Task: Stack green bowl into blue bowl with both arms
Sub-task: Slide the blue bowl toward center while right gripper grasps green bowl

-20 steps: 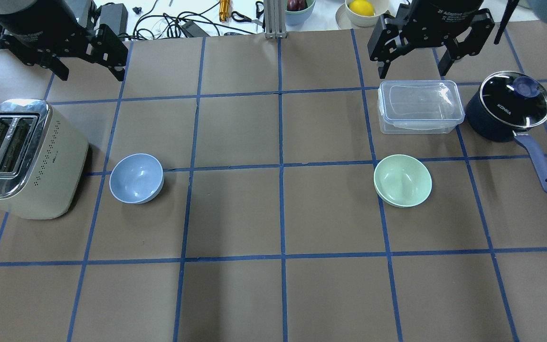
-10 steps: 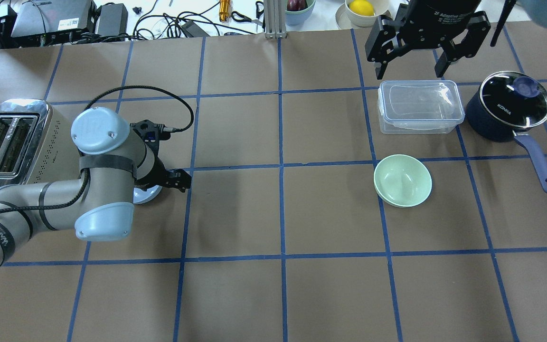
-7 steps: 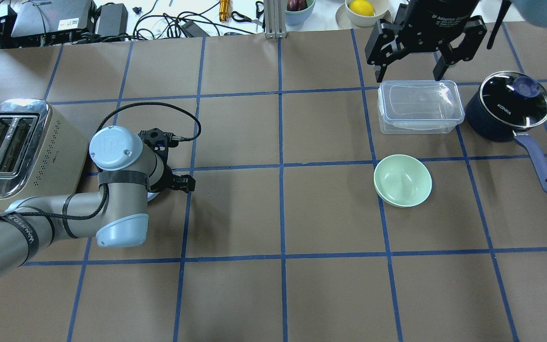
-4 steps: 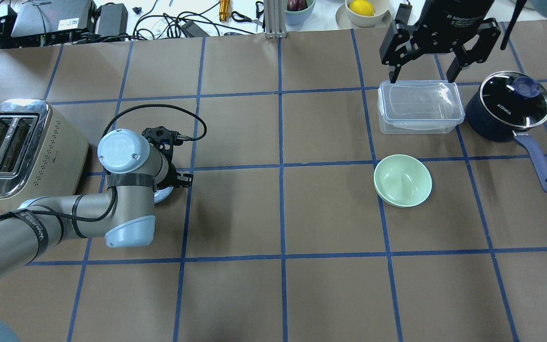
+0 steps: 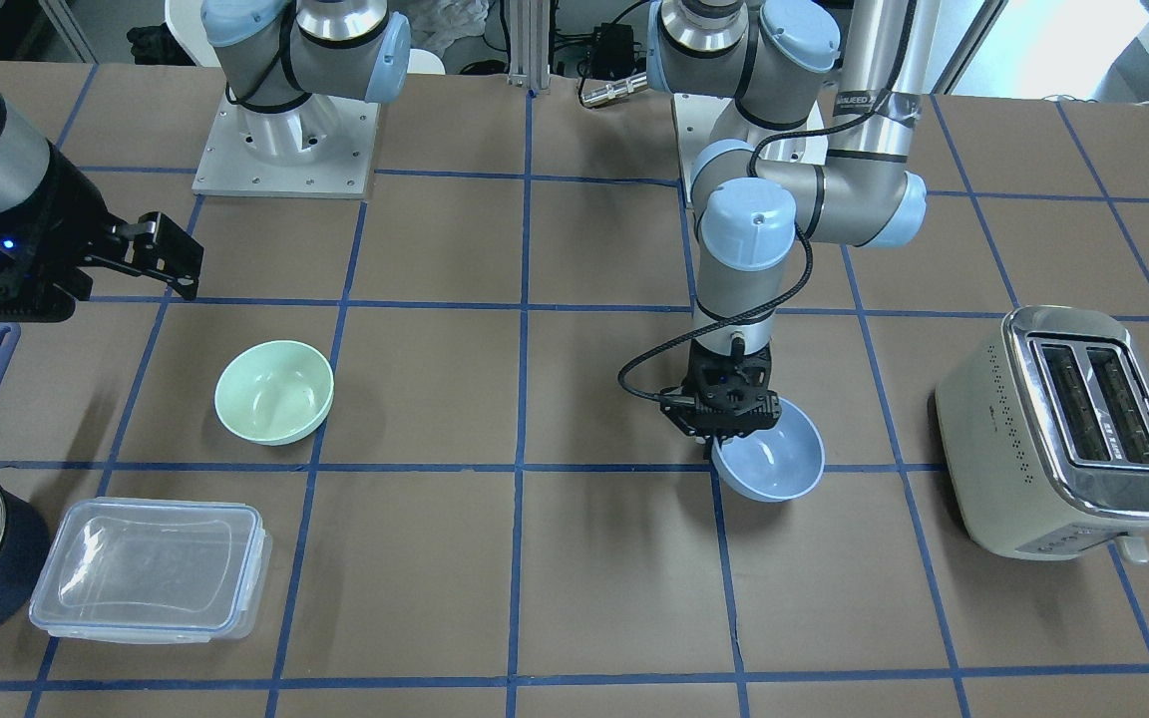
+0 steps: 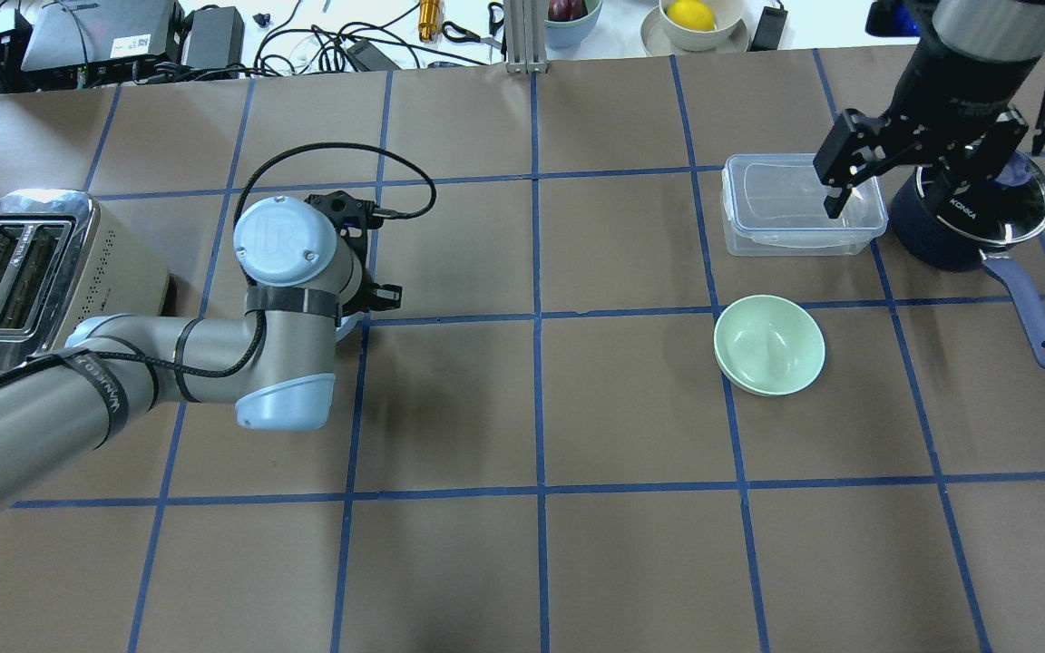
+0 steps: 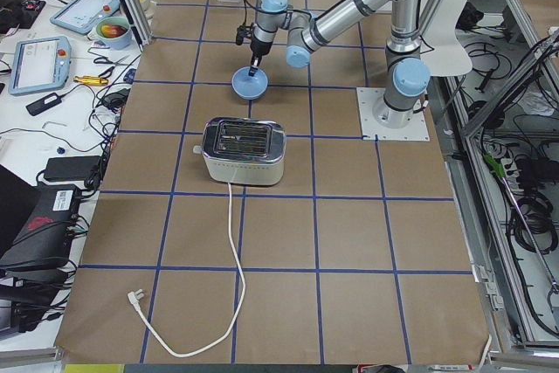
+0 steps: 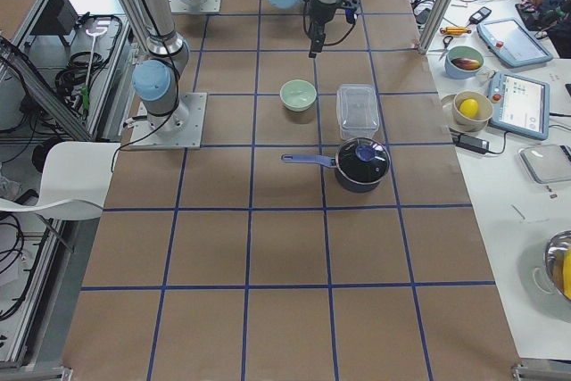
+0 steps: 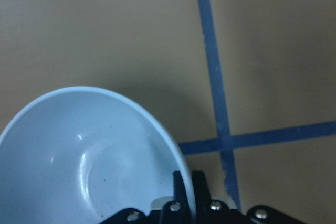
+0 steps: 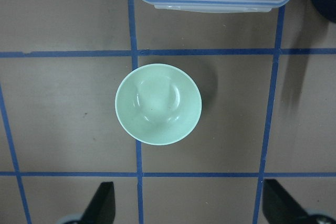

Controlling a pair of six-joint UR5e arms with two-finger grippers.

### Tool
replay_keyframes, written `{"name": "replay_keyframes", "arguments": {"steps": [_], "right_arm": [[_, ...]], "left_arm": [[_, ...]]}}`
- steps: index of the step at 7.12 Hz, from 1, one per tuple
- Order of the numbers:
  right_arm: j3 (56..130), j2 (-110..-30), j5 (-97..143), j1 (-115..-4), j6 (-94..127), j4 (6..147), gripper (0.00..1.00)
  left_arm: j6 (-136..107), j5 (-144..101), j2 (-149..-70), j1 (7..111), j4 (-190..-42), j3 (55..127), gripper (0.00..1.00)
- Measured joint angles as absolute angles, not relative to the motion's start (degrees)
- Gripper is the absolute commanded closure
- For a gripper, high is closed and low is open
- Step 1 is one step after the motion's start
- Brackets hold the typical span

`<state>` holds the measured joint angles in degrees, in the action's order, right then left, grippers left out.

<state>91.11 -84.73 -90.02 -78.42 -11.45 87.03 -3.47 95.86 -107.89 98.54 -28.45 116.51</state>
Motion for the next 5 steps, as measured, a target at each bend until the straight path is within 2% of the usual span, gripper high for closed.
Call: {"name": "replay_keyframes", "arguments": {"steps": [2, 4, 5], "right_arm": [[102.8, -84.55, -89.59, -74.94, -12.8, 98.35, 0.0], [114.76, -83.89, -89.26, -74.11, -12.94, 114.54, 0.01], [119.87, -82.43, -89.19, -74.05, -12.94, 123.33, 0.17]], "left_arm": [[-19.67, 95.08, -112.77, 108.61, -35.18, 105.04, 1.0], [-32.61, 96.38, -118.54, 115.04, -38.87, 99.47, 1.0], [-35.73, 97.1, -120.1, 116.64, -39.7, 99.03, 1.0]]}}
